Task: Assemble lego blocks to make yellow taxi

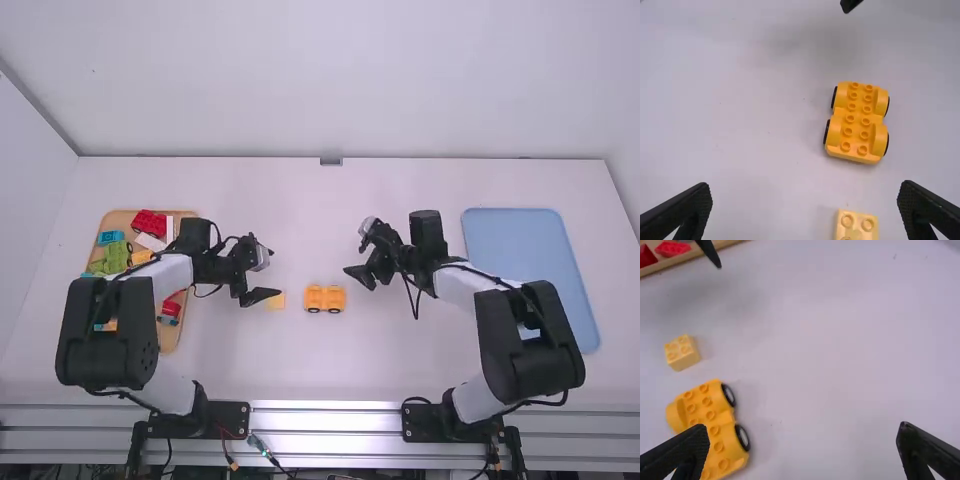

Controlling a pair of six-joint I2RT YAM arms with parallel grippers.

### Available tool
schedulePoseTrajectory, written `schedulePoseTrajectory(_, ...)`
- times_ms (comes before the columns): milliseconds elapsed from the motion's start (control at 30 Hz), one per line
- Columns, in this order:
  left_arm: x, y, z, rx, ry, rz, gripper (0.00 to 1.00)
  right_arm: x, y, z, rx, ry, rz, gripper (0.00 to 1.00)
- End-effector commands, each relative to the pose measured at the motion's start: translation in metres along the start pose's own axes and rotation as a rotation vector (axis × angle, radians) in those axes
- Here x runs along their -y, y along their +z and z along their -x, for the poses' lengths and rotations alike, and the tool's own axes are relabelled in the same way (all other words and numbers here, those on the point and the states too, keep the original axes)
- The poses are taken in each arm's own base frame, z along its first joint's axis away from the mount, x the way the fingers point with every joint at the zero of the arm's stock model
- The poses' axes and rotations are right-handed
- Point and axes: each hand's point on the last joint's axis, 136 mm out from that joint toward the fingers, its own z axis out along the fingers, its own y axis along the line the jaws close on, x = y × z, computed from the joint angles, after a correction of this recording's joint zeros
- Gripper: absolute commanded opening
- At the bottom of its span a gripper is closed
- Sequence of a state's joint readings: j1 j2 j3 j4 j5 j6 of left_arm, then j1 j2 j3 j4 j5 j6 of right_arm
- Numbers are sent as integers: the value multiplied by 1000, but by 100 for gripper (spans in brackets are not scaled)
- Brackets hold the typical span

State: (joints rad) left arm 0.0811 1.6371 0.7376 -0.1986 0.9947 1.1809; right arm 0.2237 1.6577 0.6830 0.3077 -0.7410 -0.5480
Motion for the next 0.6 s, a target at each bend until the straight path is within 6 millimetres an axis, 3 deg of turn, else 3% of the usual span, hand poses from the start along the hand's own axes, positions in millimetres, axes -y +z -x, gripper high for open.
schedulePoseTrajectory(0,7,1,-1,7,-117,-21,99,-15,3,-12,15,18,27,99)
schedulePoseTrajectory(67,9,1,-3,0,-131,-26,99,-23,5,-14,20,-3,42,99)
schedulePoseTrajectory(233,28,6,-21,-24,29,-46,99,-78,8,-25,59,-248,230,99)
schedulePoseTrajectory(467,43,11,-36,-14,55,-41,99,-104,9,-24,122,-304,346,99)
schedulePoseTrajectory(567,40,15,-46,-42,47,-33,99,-102,23,-35,90,-275,370,99)
